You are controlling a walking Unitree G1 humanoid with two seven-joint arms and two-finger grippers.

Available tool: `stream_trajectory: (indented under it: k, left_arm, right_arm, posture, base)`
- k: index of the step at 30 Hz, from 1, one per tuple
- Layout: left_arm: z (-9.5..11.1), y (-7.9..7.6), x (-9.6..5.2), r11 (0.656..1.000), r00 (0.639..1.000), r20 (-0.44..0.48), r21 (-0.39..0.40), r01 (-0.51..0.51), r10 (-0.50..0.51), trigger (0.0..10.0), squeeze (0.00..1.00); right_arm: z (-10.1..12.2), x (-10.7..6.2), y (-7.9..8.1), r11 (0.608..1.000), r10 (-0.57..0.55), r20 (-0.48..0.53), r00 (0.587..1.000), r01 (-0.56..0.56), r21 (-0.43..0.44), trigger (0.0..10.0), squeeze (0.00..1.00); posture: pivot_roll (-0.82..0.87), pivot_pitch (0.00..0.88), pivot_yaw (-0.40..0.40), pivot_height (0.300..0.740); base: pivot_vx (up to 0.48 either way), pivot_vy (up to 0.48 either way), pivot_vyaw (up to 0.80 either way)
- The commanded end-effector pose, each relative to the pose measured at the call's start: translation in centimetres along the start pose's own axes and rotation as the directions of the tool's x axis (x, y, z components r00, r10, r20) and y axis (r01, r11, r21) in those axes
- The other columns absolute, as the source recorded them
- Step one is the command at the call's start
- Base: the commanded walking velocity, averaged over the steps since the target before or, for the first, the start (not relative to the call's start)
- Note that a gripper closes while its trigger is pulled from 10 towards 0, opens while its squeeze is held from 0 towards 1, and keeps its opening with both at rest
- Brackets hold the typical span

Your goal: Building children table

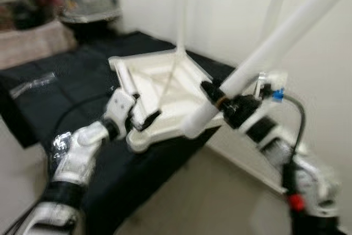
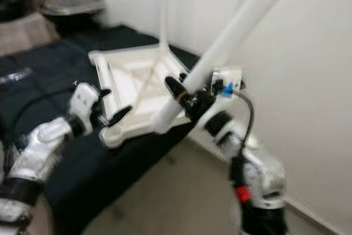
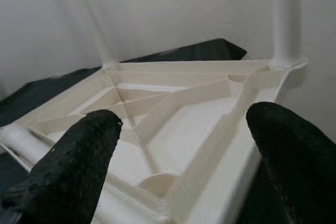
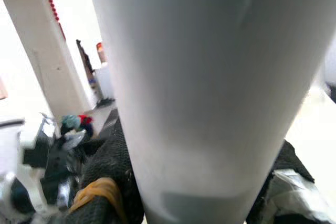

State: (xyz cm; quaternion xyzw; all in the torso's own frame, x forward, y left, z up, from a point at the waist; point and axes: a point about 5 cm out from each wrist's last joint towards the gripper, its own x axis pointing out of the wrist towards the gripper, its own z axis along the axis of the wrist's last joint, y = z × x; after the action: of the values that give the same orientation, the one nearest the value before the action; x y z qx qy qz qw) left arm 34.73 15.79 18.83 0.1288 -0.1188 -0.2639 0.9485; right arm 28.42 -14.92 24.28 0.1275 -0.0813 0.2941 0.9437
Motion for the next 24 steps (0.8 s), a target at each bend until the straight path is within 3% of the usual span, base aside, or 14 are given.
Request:
stream_trajectory:
  k: [1,3,11,24]
  left_arm:
    - [0.45,0.19,0.29,1.000,1.000,0.013,0.005,-0.017,0.017,10.0,0.00]
    - [0.67,0.46,0.39,0.997,0.997,0.022,-0.028,-0.076,0.077,10.0,0.00]
    - [0.79,0.24,0.44,0.995,0.995,0.031,-0.031,-0.097,0.098,10.0,0.00]
    - [0.40,0.39,0.07,0.974,0.976,0.009,-0.054,-0.219,0.220,10.0,0.00]
  right_arm:
    - [0.64,-0.07,0.06,1.000,-0.006,0.032,0.999,0.006,-0.015,0.0,0.00]
    - [0.45,-0.26,0.13,1.000,-0.014,0.031,0.999,0.014,-0.010,0.0,0.00]
    - [0.46,-0.30,0.11,1.000,-0.026,0.039,0.999,0.026,-0.011,0.0,0.00]
    - [0.45,-0.02,-0.12,0.997,-0.072,0.045,0.996,0.072,-0.010,0.0,0.00]
  posture:
    - [0.02,0.000,-0.026,0.740]
    - [0.01,0.000,-0.026,0.740]
    - [0.01,0.000,-0.027,0.740]
    - [0.02,0.000,-0.034,0.740]
  base:
    - [0.000,0.000,0.80]
    - [0.000,0.000,0.80]
    - [0.000,0.000,0.80]
    - [0.047,0.000,0.80]
